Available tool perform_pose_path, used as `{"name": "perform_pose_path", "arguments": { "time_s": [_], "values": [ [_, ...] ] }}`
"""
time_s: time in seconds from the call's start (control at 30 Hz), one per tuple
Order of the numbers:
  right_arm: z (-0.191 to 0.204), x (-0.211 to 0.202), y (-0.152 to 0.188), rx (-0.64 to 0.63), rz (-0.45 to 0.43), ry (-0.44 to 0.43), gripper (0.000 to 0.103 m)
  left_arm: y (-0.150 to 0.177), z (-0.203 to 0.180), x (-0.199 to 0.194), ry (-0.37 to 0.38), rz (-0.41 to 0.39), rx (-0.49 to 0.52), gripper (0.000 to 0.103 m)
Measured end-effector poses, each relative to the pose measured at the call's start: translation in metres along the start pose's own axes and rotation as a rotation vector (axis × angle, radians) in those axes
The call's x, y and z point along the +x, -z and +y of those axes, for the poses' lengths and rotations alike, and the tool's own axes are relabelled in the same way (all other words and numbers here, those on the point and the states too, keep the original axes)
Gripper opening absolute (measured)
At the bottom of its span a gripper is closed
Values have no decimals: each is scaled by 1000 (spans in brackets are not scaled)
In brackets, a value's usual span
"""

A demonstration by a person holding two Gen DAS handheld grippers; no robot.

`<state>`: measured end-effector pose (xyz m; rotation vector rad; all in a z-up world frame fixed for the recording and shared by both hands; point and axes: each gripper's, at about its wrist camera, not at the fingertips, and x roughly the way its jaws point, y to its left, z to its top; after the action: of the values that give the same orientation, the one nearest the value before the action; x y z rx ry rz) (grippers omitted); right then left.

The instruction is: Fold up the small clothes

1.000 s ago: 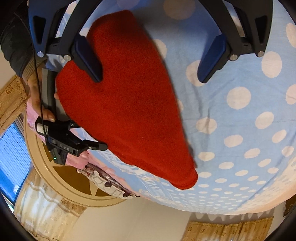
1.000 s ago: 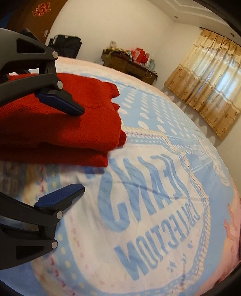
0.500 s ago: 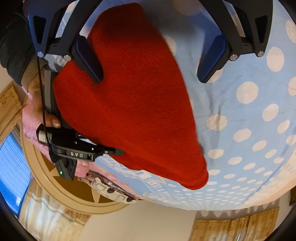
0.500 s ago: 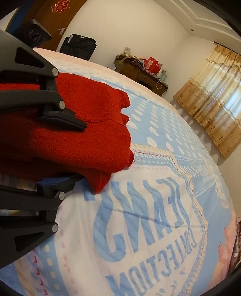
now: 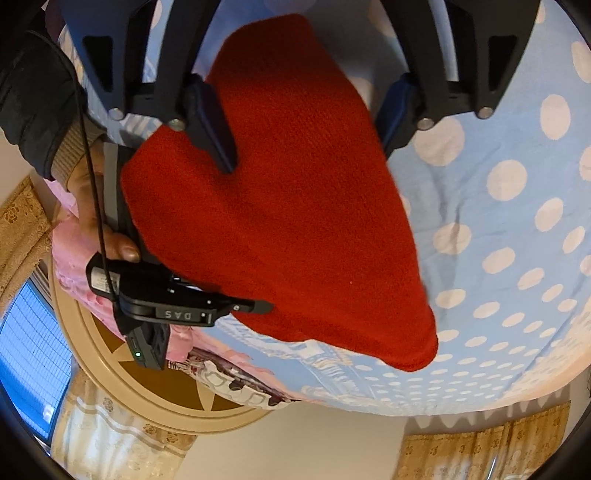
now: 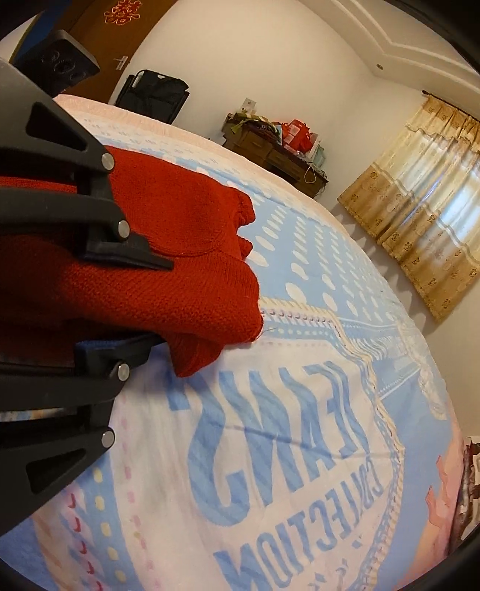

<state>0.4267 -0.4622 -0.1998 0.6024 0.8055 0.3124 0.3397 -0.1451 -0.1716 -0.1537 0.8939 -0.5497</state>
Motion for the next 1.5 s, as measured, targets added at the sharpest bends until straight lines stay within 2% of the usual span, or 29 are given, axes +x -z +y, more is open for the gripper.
{"name": "perform_pose_path", "arguments": {
  "time_s": [0.2, 0.3, 0.67, 0.9, 1.5],
  "values": [
    [14, -11, 3, -29, -37, 4, 27, 2, -8, -9, -27, -10, 46, 50],
    [24, -18, 5, -47, -59, 0, 27, 4, -9, -16, -37, -13, 54, 45],
    [58, -29, 30, -95, -82, -14, 27, 16, -10, -43, -52, 1, 89, 42],
    [83, -34, 49, -118, -76, -46, 26, 29, -9, -68, -68, -17, 115, 42],
    [182, 7, 88, -185, 25, -146, 26, 63, 25, -137, -188, -65, 85, 41]
  ]
}}
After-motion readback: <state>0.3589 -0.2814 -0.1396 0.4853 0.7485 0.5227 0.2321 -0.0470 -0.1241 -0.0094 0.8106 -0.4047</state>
